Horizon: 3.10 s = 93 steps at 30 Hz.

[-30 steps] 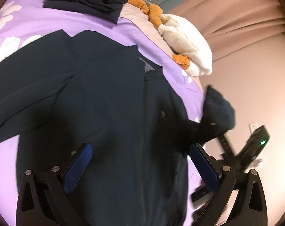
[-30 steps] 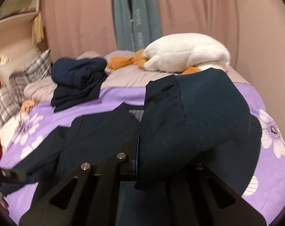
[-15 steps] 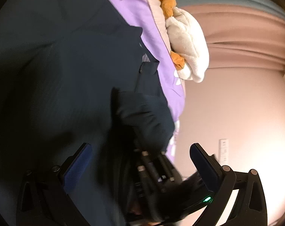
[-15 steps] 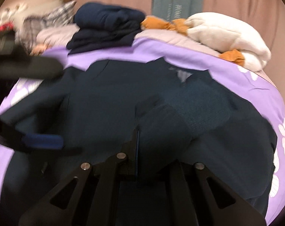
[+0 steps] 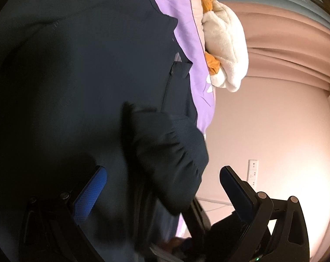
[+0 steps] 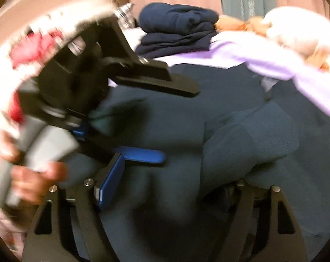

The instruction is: Fold large clothes

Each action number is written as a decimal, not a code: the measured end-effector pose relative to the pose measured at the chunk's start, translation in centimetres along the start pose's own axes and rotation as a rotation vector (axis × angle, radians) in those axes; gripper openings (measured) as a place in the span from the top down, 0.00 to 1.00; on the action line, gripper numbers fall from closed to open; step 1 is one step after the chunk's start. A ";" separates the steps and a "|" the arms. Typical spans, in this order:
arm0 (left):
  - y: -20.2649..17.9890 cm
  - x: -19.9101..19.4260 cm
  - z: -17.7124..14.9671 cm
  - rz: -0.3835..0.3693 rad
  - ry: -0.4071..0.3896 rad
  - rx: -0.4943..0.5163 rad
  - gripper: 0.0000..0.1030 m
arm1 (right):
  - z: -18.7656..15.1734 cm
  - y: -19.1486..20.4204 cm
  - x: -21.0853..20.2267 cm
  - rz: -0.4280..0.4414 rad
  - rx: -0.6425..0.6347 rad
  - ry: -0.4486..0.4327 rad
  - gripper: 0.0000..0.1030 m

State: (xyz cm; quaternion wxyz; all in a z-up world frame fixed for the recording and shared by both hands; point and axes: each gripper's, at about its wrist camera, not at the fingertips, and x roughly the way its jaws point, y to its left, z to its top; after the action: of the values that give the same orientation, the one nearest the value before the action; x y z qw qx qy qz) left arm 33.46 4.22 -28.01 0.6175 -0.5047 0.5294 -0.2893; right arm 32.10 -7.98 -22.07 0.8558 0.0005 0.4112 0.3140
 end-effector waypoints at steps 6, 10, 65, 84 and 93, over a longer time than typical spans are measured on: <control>-0.8 1.3 0.0 0.021 0.027 0.024 0.01 | -1.1 -1.2 -3.1 0.089 0.078 -0.066 0.27; -1.1 0.6 -0.3 0.049 0.008 0.047 0.01 | -2.0 -3.3 -1.8 0.000 0.218 -0.013 0.27; -4.6 -2.1 2.9 0.385 -0.216 0.320 0.95 | -8.7 -13.0 -17.8 -0.366 0.581 -0.256 0.35; -3.4 -4.0 4.1 0.567 -0.281 0.410 0.45 | -7.8 -30.6 -15.1 -0.216 1.010 -0.305 0.35; -2.8 -0.9 3.7 0.513 -0.183 0.437 0.45 | -4.9 -30.3 -15.0 -0.351 0.815 -0.235 0.93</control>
State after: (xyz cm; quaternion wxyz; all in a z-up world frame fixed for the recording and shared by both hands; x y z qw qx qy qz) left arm 37.20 5.25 -25.35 0.8085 -0.2348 0.5070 -0.1850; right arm 37.92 -41.62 -22.65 0.8667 0.3030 0.3954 -0.0251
